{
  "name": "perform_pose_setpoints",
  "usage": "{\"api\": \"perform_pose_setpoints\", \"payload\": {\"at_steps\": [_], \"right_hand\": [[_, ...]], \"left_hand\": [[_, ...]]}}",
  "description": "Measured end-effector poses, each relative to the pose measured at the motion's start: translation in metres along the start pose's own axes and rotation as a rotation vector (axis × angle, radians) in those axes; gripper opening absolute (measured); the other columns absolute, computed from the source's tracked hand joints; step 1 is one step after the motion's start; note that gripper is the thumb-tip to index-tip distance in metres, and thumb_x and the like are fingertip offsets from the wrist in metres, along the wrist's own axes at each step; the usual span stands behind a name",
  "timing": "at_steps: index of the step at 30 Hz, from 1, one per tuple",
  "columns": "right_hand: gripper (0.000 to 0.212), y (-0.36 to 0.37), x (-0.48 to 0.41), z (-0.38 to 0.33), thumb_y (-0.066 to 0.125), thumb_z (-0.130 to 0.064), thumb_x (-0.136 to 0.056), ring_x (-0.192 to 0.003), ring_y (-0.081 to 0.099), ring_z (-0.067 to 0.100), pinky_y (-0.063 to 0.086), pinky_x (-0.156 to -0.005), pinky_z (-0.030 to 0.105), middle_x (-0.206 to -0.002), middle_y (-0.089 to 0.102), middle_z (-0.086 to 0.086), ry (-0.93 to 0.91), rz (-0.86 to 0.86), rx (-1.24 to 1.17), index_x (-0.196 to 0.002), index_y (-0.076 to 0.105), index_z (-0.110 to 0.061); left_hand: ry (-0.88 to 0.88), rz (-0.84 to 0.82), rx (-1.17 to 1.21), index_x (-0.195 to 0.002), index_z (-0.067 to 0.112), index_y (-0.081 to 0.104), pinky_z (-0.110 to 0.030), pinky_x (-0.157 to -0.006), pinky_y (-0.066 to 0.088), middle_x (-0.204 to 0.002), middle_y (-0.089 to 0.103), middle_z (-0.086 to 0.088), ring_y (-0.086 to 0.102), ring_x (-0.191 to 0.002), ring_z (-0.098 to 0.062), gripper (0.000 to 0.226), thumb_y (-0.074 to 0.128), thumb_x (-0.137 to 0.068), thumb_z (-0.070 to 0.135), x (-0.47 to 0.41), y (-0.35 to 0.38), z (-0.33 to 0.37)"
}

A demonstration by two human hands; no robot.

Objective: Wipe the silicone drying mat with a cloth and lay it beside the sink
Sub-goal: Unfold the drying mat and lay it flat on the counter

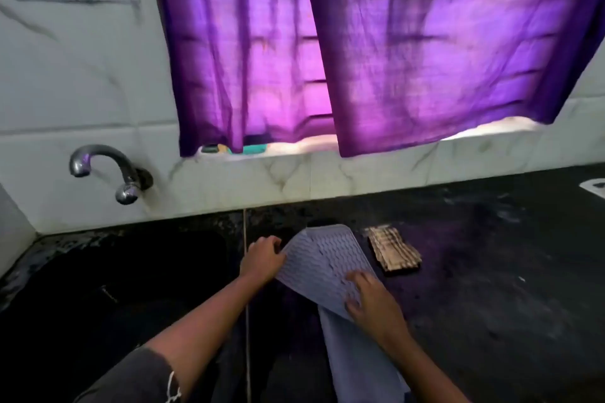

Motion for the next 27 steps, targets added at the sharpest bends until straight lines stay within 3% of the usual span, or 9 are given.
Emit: {"api": "perform_pose_setpoints", "payload": {"at_steps": [4, 9, 13, 18, 23, 27], "right_hand": [[0.048, 0.024, 0.028, 0.031, 0.059, -0.029, -0.085, -0.116, 0.048, 0.019, 0.04, -0.093, 0.027, -0.125, 0.05, 0.002, 0.13, -0.086, 0.027, -0.129, 0.046, -0.019], [0.053, 0.033, 0.041, 0.046, 0.061, -0.032, -0.084, -0.119, 0.045, 0.018, 0.038, -0.094, 0.026, -0.127, 0.045, 0.0, 0.186, -0.12, 0.054, -0.132, 0.039, -0.024], [0.055, 0.035, 0.048, 0.05, 0.06, -0.028, -0.085, -0.119, 0.046, 0.019, 0.042, -0.093, 0.029, -0.129, 0.044, 0.001, 0.224, -0.138, 0.073, -0.135, 0.036, -0.022], [0.06, 0.036, 0.054, 0.051, 0.05, -0.022, -0.09, -0.113, 0.047, 0.019, 0.045, -0.087, 0.03, -0.127, 0.042, 0.002, 0.266, -0.152, 0.124, -0.144, 0.024, -0.024], [0.06, 0.036, 0.055, 0.052, 0.045, -0.018, -0.091, -0.103, 0.05, 0.019, 0.044, -0.08, 0.03, -0.123, 0.041, 0.004, 0.278, -0.161, 0.143, -0.145, 0.021, -0.028], [0.053, 0.038, 0.054, 0.043, 0.042, -0.016, -0.093, -0.096, 0.05, 0.019, 0.043, -0.076, 0.031, -0.118, 0.041, 0.002, 0.24, -0.176, 0.152, -0.142, 0.028, -0.031]], "left_hand": [[-0.171, -0.147, -0.11, -0.137, 0.012, 0.041, -0.041, -0.102, 0.039, -0.137, 0.043, -0.017, 0.041, -0.127, -0.033, 0.059, 0.054, -0.088, 0.043, -0.005, 0.031, -0.021], [-0.316, -0.157, -0.05, -0.136, 0.006, 0.036, -0.041, -0.102, 0.038, -0.142, 0.038, -0.021, 0.038, -0.13, -0.037, 0.078, 0.065, -0.08, 0.051, -0.015, 0.045, -0.03], [-0.386, -0.205, -0.012, -0.134, 0.006, 0.039, -0.039, -0.097, 0.041, -0.144, 0.032, -0.021, 0.043, -0.125, -0.037, 0.079, 0.074, -0.074, 0.043, -0.014, 0.058, -0.037], [-0.425, -0.175, 0.12, -0.129, 0.003, 0.041, -0.04, -0.097, 0.043, -0.135, 0.046, -0.02, 0.049, -0.12, -0.036, 0.075, 0.081, -0.07, 0.027, -0.016, 0.062, -0.048], [-0.521, -0.115, 0.266, -0.119, -0.006, 0.057, -0.039, -0.093, 0.048, -0.117, 0.062, -0.021, 0.059, -0.107, -0.033, 0.059, 0.08, -0.07, 0.018, -0.021, 0.06, -0.06], [-0.494, 0.022, 0.382, -0.088, 0.008, 0.065, -0.038, -0.083, 0.053, -0.101, 0.069, -0.016, 0.064, -0.092, -0.032, 0.016, 0.074, -0.077, 0.016, -0.026, 0.047, -0.067]]}}
Point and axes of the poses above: each hand's wrist, its own x-axis away from the middle knuckle, its own y-axis out of the palm, z = x × y, the point moved 9 cm from there along -x, towards the middle knuckle
